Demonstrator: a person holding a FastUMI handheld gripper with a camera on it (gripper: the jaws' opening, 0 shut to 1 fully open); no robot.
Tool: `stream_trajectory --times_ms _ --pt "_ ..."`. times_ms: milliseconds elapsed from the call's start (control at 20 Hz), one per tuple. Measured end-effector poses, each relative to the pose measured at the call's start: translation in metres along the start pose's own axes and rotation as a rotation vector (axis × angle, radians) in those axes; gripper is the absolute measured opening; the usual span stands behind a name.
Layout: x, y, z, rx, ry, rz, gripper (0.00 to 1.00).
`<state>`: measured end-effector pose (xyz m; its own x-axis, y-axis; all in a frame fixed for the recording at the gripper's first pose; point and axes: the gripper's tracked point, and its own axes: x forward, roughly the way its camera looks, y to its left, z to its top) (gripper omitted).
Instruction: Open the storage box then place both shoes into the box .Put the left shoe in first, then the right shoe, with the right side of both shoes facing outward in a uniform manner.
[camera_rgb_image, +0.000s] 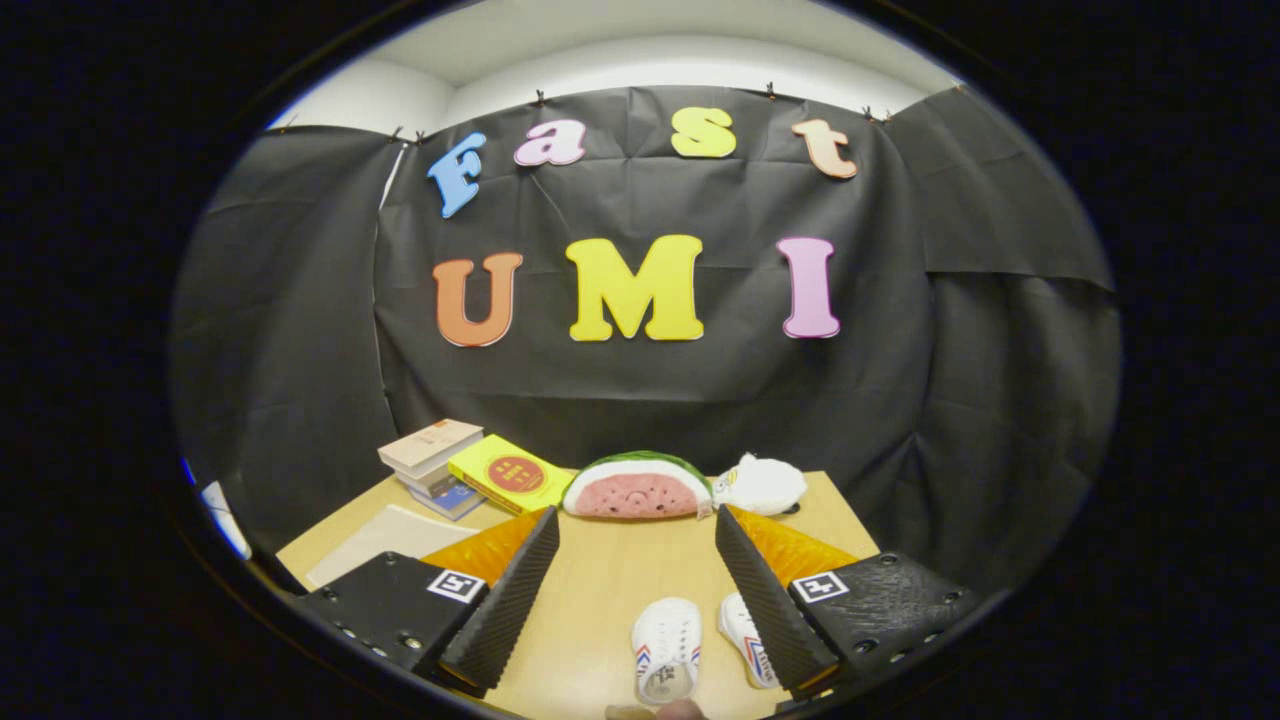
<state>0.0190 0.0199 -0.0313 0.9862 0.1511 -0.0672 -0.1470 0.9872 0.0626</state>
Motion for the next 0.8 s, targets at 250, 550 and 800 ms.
stream_trajectory --times_ms 250,550,800 --pt "0.008 0.037 -0.034 0.058 0.076 0.09 0.96" --pt "0.01 0.089 -0.084 0.125 0.197 0.227 0.95" --pt "0.016 0.131 -0.135 0.196 0.34 0.331 0.95"
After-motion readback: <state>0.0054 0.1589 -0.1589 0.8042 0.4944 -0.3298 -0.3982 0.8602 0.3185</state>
